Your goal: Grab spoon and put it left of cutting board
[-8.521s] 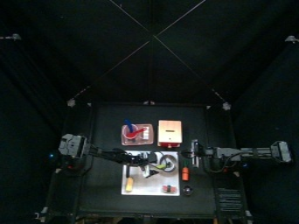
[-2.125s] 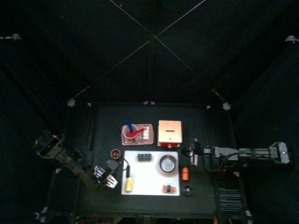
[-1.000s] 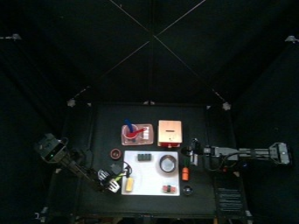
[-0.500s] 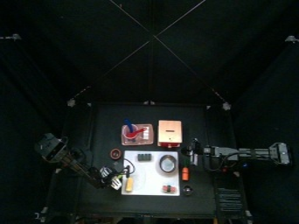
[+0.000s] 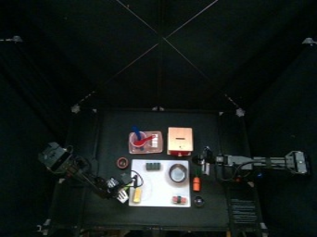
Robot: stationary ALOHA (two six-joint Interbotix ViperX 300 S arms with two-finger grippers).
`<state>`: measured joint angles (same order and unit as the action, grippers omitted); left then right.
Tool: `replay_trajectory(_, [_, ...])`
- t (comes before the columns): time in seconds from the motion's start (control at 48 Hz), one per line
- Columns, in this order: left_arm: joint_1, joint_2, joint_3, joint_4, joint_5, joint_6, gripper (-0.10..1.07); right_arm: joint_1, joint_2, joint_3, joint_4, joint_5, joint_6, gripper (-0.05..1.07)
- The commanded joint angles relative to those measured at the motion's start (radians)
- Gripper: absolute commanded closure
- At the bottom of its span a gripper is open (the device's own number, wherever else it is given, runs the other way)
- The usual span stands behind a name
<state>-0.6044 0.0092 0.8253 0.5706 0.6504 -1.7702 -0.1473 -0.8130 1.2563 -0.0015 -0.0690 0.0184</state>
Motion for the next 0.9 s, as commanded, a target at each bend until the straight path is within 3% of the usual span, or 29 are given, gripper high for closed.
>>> replay_trajectory(0.0, [0.002, -0.008, -0.005, -0.006, -0.008, 0.0, 0.18, -0.002, 0.003, -0.009, 0.002, -0.005, 0.0, 1.02])
replay_trajectory(0.292, [0.002, -0.008, -0.008, -0.044, -0.015, -0.002, 0.34, -0.002, 0.003, -0.006, 0.003, -0.003, 0.0, 1.02])
replay_trajectory(0.625, [0.002, -0.058, -0.034, -0.167, 0.135, -0.009, 0.35, -0.003, 0.003, -0.003, 0.002, -0.005, 0.0, 1.02])
replay_trajectory(0.875, [0.002, -0.052, -0.041, -0.196, 0.15, -0.037, 0.35, -0.003, 0.003, 0.003, 0.002, -0.003, 0.0, 1.02])
